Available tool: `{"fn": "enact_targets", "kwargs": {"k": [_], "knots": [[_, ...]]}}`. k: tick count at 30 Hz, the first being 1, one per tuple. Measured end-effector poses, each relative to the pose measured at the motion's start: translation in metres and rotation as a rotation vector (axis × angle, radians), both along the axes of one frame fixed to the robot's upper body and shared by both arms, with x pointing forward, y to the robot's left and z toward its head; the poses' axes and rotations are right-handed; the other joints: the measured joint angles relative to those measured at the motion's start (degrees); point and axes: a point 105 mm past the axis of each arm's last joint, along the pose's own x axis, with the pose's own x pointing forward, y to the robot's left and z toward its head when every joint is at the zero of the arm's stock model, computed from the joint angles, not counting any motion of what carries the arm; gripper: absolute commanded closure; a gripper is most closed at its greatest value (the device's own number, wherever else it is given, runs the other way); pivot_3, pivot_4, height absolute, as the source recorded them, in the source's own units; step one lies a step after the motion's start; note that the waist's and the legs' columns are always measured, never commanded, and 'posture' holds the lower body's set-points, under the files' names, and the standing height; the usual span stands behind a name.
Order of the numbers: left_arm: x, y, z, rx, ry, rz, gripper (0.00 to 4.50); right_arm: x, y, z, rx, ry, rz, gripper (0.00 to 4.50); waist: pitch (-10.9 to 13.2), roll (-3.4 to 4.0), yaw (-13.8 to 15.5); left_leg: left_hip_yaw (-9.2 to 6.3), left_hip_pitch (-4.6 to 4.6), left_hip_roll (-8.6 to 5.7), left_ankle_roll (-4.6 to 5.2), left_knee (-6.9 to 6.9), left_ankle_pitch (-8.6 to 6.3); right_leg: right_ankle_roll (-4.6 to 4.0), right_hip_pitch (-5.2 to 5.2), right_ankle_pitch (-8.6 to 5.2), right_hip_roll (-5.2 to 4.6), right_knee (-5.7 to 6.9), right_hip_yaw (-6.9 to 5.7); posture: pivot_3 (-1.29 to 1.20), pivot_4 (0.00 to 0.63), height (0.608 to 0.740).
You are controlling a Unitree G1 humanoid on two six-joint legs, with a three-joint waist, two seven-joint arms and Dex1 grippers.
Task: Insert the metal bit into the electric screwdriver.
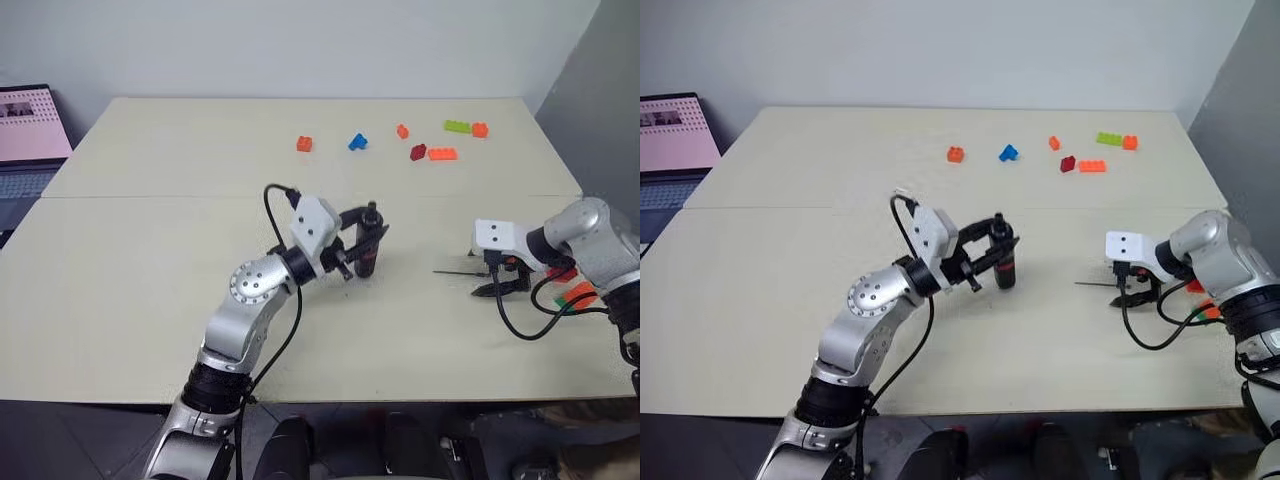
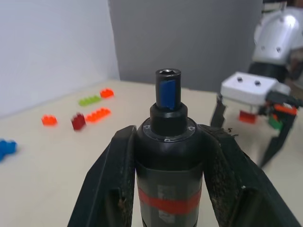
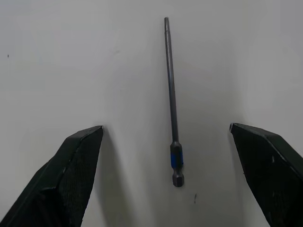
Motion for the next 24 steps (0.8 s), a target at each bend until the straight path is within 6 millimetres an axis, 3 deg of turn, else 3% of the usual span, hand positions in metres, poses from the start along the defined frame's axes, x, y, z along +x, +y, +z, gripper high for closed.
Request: {"fn": "enact_targets", "kwargs": {"k": [3,8,12,22,24], "knots": [[-0.001,0.001,-0.002,0.010,-0.013,-0.002,2.86,0.004,0.003,0.000,0.003,0.010,0.009,0.45,0.0,0.00,0.0,0.00,0.04,0.00,0.00,0.01,0.00,0.01,0.06,0.01,0.02,0.03,-0.05,0.00,0.150,0.740],[-0.002,0.003,-0.003,0.017,-0.025,0.004,2.86,0.007,0.002,-0.003,-0.011,0.059,0.010,1.65,0.0,0.01,-0.1,-0.01,0.11,0.03,0.01,0.01,0.01,0.00,0.11,0.01,0.04,0.03,-0.04,0.00,0.150,0.740],[-0.002,0.004,-0.004,0.018,-0.024,0.007,2.86,0.010,0.001,-0.003,-0.034,0.069,0.015,2.14,0.0,0.02,-0.1,-0.02,0.14,0.02,0.00,0.02,0.01,0.00,0.16,0.03,0.03,0.04,-0.05,0.00,0.150,0.740],[-0.002,0.010,-0.007,0.029,-0.021,0.031,2.86,0.014,0.002,-0.006,-0.039,0.077,0.006,4.41,0.0,0.03,-0.2,-0.02,0.78,0.04,0.03,-0.04,-0.01,-0.01,0.71,0.03,0.06,0.03,-0.02,0.00,0.150,0.740],[-0.001,0.011,-0.008,0.026,-0.019,0.041,2.86,0.014,0.003,-0.006,-0.037,0.077,0.005,4.50,0.0,0.03,-0.3,-0.02,0.85,0.04,0.08,-0.06,-0.04,-0.01,0.75,0.03,0.07,0.03,-0.01,0.00,0.150,0.740]]}}
